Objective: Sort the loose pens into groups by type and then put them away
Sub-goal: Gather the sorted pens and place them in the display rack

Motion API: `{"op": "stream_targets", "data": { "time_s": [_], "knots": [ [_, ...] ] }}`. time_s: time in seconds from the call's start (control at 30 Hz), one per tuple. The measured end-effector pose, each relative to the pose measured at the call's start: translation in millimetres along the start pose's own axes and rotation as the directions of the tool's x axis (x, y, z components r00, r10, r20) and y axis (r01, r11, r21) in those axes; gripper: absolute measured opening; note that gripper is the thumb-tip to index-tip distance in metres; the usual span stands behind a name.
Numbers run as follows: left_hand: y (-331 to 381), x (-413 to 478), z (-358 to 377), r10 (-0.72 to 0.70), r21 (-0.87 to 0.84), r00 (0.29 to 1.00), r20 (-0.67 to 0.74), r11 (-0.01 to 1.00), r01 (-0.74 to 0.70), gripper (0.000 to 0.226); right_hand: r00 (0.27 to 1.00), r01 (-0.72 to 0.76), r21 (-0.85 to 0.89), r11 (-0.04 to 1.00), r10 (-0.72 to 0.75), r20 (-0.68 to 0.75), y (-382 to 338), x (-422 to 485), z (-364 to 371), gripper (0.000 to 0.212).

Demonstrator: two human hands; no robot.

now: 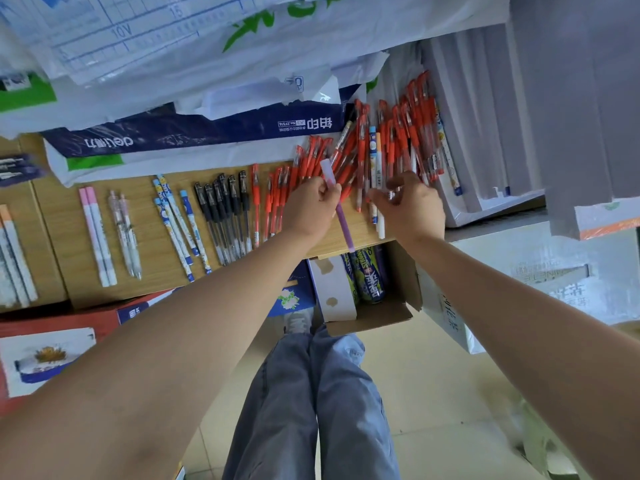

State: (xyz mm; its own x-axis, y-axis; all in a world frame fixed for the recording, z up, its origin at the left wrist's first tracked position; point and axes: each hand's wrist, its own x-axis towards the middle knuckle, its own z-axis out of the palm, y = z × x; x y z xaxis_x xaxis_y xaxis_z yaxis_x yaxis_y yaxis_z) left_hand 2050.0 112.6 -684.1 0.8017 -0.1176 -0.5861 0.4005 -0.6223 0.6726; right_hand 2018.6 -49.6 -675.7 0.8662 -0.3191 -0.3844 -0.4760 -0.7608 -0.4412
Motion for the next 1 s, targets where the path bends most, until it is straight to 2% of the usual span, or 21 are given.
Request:
{"op": "stream_targets", "data": {
  "time_s": [0.13, 0.33, 0.43, 0.53, 0.67, 0.77, 0.87, 1.0],
  "knots": [
    [-5.7, -2.1, -9.5, 0.011, 0.022, 1.000, 0.010, 1.000, -0.011, 0.033, 0.999, -0.035, -0.206, 0.978, 0.041, 0.026, -9.0, 12.6, 11.8, 0.052],
    [-6.5, 0.2, -13.9, 0.000, -0.002, 0.999, 0.037, 1.000, 0.000, 0.034, 0.997, -0.013, -0.257, 0.966, 0.033, 0.075, -20.4, 16.7, 11.4, 0.050],
    [-2.8, 1.5, -15.7, -0.008, -0.021, 0.998, 0.063, 1.000, 0.009, 0.032, 0.996, 0.013, -0.170, 0.985, 0.003, 0.094, -17.1, 18.5, 10.3, 0.029],
    [1.2, 2.4, -19.6, -0.074, -0.131, 0.992, 0.099, 0.988, 0.087, 0.026, 0.986, 0.073, -0.019, 0.997, -0.069, 0.149, -15.0, 17.7, 3.6, 0.013],
    [4.4, 0.0, -23.0, -0.186, -0.299, 0.971, 0.149, 0.928, 0.223, 0.021, 0.958, 0.123, 0.182, 0.976, -0.164, 0.233, -18.2, 10.2, -4.3, 0.021],
    [10.4, -6.4, -27.3, -0.241, -0.457, 0.955, 0.172, 0.839, 0.294, 0.012, 0.884, 0.100, 0.238, 0.966, -0.196, 0.425, -26.3, 2.8, -4.6, 0.021],
    [15.2, -15.2, -35.8, -0.243, -0.508, 0.959, 0.145, 0.813, 0.283, 0.010, 0.816, 0.059, 0.246, 0.967, -0.189, 0.547, -40.9, -6.8, -1.8, 0.025],
    [4.6, -24.5, -55.5, -0.269, -0.598, 0.961, 0.056, 0.762, 0.248, 0.015, 0.791, -0.008, 0.356, 0.934, -0.212, 0.573, -63.6, -19.0, 5.6, 0.010]
  ]
}}
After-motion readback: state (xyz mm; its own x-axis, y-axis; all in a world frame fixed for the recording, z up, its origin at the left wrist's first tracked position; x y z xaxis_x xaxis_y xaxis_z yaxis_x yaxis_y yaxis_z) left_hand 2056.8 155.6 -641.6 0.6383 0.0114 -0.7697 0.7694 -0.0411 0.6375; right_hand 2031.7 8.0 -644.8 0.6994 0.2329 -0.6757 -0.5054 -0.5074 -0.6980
